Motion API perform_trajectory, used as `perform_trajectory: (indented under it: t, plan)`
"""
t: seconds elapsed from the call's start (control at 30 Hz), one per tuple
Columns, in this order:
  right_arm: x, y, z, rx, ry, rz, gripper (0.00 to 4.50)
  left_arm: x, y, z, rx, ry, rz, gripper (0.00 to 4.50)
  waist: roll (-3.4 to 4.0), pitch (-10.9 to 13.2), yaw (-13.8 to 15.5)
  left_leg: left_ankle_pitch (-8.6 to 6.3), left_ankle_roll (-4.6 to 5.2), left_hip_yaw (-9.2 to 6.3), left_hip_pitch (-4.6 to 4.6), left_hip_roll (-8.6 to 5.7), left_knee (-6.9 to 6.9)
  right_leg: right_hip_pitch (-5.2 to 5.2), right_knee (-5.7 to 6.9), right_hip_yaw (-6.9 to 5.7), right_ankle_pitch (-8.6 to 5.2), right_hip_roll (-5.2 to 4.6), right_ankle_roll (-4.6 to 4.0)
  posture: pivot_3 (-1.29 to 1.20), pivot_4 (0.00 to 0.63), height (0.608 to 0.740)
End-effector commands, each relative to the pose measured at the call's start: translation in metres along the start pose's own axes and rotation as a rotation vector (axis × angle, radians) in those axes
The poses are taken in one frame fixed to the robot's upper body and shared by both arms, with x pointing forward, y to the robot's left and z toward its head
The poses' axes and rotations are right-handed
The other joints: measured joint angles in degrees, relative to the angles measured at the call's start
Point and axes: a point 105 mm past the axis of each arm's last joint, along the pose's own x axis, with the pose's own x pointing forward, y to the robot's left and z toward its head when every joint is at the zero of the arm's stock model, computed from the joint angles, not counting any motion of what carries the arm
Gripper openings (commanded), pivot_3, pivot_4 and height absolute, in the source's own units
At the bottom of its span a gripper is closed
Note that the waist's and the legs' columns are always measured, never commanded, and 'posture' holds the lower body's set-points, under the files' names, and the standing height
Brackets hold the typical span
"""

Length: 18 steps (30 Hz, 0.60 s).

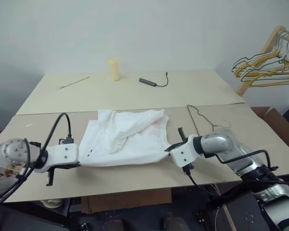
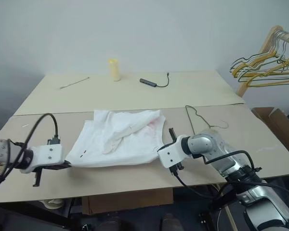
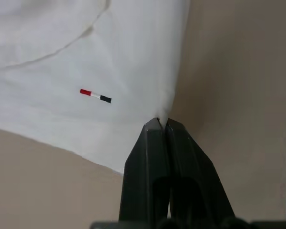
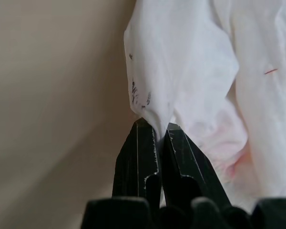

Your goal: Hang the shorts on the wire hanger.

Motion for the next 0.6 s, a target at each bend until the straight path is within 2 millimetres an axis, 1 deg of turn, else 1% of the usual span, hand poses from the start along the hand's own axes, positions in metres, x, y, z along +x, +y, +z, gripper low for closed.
perform_trajectory:
  t: [0.03, 0.1, 0.13, 0.17, 0.2, 0.23, 0.27, 0.3, 0.33, 0.37, 0.4, 0.43, 0.47, 0.5, 0.53, 0.57, 0.6]
  plan:
    - [-0.017, -0.037, 0.002, 0.139, -0.035, -0.101, 0.0, -0.007, 0.02, 0.024, 0.032, -0.086, 0.082, 0.01, 0.0, 0.0, 0.21, 0.0, 0.0, 0.03, 0.1, 0.0, 0.0, 0.04, 0.0, 0.0, 0.0, 0.0, -0.01, 0.04, 0.0, 0.74]
    - [-0.013, -0.057, -0.007, 0.23, -0.022, -0.151, 0.0, 0.002, 0.046, 0.038, 0.044, -0.172, 0.217, 0.01, 0.01, 0.0, 0.64, 0.01, -0.01, 0.07, 0.2, 0.01, 0.0, 0.13, 0.04, 0.01, 0.03, 0.0, -0.04, 0.04, 0.0, 0.74]
    - [-0.012, -0.063, -0.011, 0.257, -0.013, -0.167, 0.0, 0.005, 0.056, 0.042, 0.054, -0.193, 0.265, 0.01, 0.01, -0.01, 0.89, 0.04, -0.01, 0.09, 0.21, 0.0, 0.0, 0.13, 0.07, 0.02, 0.07, 0.0, -0.05, 0.04, 0.0, 0.74]
    - [-0.01, -0.081, -0.02, 0.27, 0.031, -0.246, 0.0, 0.007, 0.079, 0.051, 0.045, -0.236, 0.379, 0.01, -0.01, -0.02, 0.93, 0.08, -0.01, 0.09, 0.23, -0.01, 0.01, 0.17, 0.1, 0.02, 0.25, 0.03, 0.1, 0.04, 0.0, 0.74]
    - [-0.01, -0.11, -0.03, 0.29, 0.082, -0.376, 0.0, 0.003, 0.112, 0.061, 0.036, -0.273, 0.559, 0.01, -0.02, -0.03, 1.07, 0.1, -0.02, 0.08, 0.2, 0.0, 0.01, 0.16, 0.09, 0.03, 0.49, 0.08, 0.05, 0.04, 0.0, 0.74]
    - [-0.015, -0.137, -0.035, 0.291, 0.124, -0.506, 0.0, -0.006, 0.142, 0.073, 0.028, -0.292, 0.727, 0.01, -0.03, 0.0, 1.31, 0.13, -0.04, 0.08, 0.24, -0.01, 0.03, 0.24, 0.13, 0.05, 0.58, 0.1, -0.05, 0.04, 0.0, 0.74]
    - [-0.023, -0.162, -0.037, 0.282, 0.157, -0.629, 0.0, -0.017, 0.167, 0.084, 0.022, -0.312, 0.877, 0.01, -0.13, 0.03, 1.39, 0.19, -0.1, 0.07, 0.24, -0.01, 0.08, 0.26, 0.15, 0.03, 0.62, 0.11, -0.04, 0.04, 0.0, 0.74]
    - [-0.037, -0.189, -0.037, 0.269, 0.179, -0.784, 0.0, -0.035, 0.189, 0.096, 0.015, -0.346, 1.029, 0.01, -0.14, 0.03, 1.39, 0.38, -0.11, 0.01, -0.14, 0.01, 0.08, -0.09, 0.07, 0.04, 0.87, 0.19, -0.12, 0.03, 0.0, 0.74]
    - [-0.056, -0.214, -0.036, 0.235, 0.215, -0.956, 0.0, -0.058, 0.205, 0.109, 0.005, -0.395, 1.183, 0.01, -0.14, 0.03, 1.4, 0.51, -0.23, -0.09, -0.44, 0.01, 0.08, -0.3, 0.04, 0.03, 1.0, 0.23, -0.12, 0.03, 0.0, 0.74]
    - [-0.074, -0.232, -0.034, 0.196, 0.244, -1.099, 0.0, -0.076, 0.216, 0.118, -0.005, -0.439, 1.301, 0.01, -0.16, 0.02, 1.34, 0.58, -0.33, -0.12, -0.7, 0.01, 0.09, -0.54, 0.03, 0.02, 1.04, 0.23, -0.1, 0.03, 0.0, 0.74]
    - [-0.084, -0.242, -0.032, 0.167, 0.261, -1.187, 0.0, -0.088, 0.221, 0.123, -0.011, -0.465, 1.371, 0.01, -0.16, 0.01, 1.29, 0.59, -0.36, -0.12, -1.05, 0.0, 0.08, -0.88, 0.03, 0.05, 1.11, 0.2, -0.08, 0.03, 0.0, 0.74]
    - [-0.104, -0.253, -0.027, 0.16, 0.251, -1.321, 0.0, -0.108, 0.225, 0.129, -0.014, -0.507, 1.478, 0.01, -0.15, 0.01, 1.25, 0.57, -0.45, -0.1, -1.27, -0.03, 0.06, -1.13, 0.06, 0.07, 1.11, 0.16, -0.07, 0.02, 0.0, 0.74]
    - [-0.123, -0.261, -0.018, 0.126, 0.215, -1.436, 0.0, -0.13, 0.223, 0.135, 0.006, -0.564, 1.573, 0.01, -0.16, 0.0, 1.08, 0.6, -0.65, -0.07, -1.33, -0.02, -0.07, -1.2, 0.05, 0.07, 1.1, 0.15, -0.06, 0.02, 0.0, 0.74]
    - [-0.136, -0.265, -0.01, 0.091, 0.183, -1.508, 0.0, -0.149, 0.219, 0.141, 0.036, -0.615, 1.643, 0.01, -0.16, 0.0, 0.9, 0.67, -0.9, -0.07, -1.33, -0.02, -0.31, -1.2, -0.03, 0.06, 1.09, 0.16, -0.05, 0.01, 0.0, 0.74]
    - [-0.141, -0.264, -0.005, 0.063, 0.154, -1.532, 0.0, -0.161, 0.213, 0.144, 0.066, -0.647, 1.681, 0.01, -0.16, -0.01, 0.76, 0.66, -0.95, -0.07, -1.39, -0.02, -0.42, -1.23, -0.17, 0.06, 1.05, 0.16, -0.01, 0.01, 0.0, 0.74]
    - [-0.14, -0.262, -0.002, 0.047, 0.132, -1.523, 0.0, -0.167, 0.208, 0.145, 0.098, -0.659, 1.693, 0.01, -0.16, -0.01, 0.55, 0.61, -1.0, -0.07, -1.42, -0.02, -0.44, -1.23, -0.25, 0.06, 0.95, 0.16, 0.02, 0.01, 0.0, 0.74]
    - [-0.134, -0.257, -0.001, 0.038, 0.112, -1.492, 0.0, -0.169, 0.202, 0.146, 0.137, -0.669, 1.693, 0.01, -0.16, -0.01, 0.25, 0.55, -1.02, -0.06, -1.47, -0.02, -0.44, -1.24, -0.31, 0.06, 0.84, 0.16, 0.09, 0.01, 0.0, 0.74]
